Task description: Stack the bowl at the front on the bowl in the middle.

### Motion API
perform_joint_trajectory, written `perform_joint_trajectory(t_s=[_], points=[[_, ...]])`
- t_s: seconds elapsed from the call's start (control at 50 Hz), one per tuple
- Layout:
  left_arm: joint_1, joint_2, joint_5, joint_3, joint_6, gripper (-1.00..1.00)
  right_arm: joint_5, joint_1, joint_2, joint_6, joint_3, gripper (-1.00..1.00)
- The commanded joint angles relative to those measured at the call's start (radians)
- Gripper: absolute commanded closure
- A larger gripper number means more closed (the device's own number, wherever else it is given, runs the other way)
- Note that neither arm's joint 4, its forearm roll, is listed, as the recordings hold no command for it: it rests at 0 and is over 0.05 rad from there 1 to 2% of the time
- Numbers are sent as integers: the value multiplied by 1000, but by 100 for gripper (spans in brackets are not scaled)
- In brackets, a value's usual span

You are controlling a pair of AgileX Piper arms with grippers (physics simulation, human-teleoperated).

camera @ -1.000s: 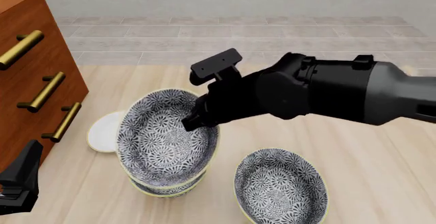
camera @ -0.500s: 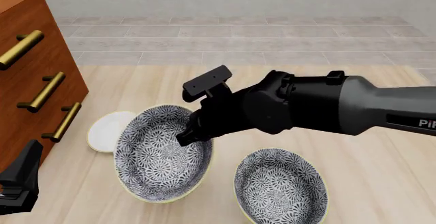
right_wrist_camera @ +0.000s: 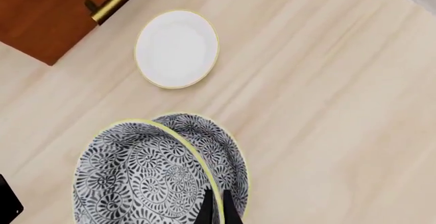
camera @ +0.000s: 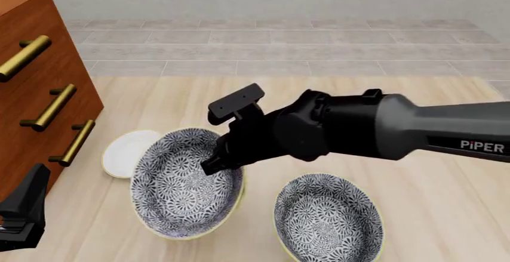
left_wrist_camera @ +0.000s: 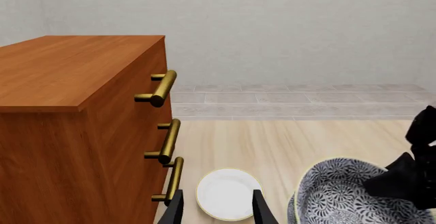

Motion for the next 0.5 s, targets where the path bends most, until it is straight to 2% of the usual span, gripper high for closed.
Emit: perform_joint_trajectory(t_s=[0.02,0.38,0.4,0.5], points=[[0,0,0,0,0,-100,-14,-4,23,9,-10,100],[0,0,0,0,0,-100,-18,-25,37,4,-22,100],[0,0,0,0,0,-100,-17,-25,36,1,-22,-100],[0,0,0,0,0,-100,-14,-40,33,-7,-27,-100]])
